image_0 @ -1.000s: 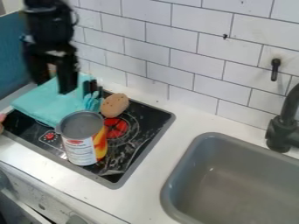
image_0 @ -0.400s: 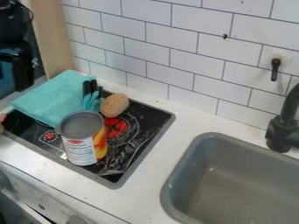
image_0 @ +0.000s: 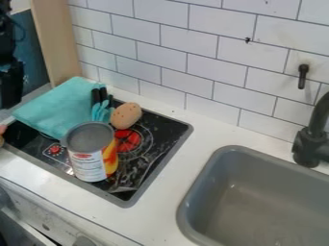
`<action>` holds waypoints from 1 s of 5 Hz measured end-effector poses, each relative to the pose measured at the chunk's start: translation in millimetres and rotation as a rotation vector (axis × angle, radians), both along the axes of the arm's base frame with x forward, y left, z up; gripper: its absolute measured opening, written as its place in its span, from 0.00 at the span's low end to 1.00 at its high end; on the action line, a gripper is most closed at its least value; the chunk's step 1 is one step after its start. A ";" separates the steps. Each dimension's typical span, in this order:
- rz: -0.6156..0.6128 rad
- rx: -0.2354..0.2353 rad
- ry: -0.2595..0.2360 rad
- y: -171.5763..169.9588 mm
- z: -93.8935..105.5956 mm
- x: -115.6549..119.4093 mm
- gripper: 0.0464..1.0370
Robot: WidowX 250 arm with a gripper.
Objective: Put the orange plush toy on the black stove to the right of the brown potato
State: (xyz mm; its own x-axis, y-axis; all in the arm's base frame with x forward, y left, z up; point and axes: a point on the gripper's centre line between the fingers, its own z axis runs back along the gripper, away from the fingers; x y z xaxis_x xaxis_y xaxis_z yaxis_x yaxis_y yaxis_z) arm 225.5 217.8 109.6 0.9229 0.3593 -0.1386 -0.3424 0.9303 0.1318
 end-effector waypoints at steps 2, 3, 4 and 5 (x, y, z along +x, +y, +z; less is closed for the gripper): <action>0.073 -0.014 0.083 21.4 -20.0 -16.3 0.97; 0.070 -0.028 0.118 25.2 -27.0 -22.8 0.97; 0.073 -0.056 0.145 33.3 -42.2 -32.2 0.97; 0.041 -0.076 0.130 30.8 -49.1 -33.4 0.97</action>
State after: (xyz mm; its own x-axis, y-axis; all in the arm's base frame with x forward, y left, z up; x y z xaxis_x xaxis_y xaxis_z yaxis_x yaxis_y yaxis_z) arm 192.1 248.6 60.5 0.8804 0.3799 -0.2839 -0.3646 0.9250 0.1074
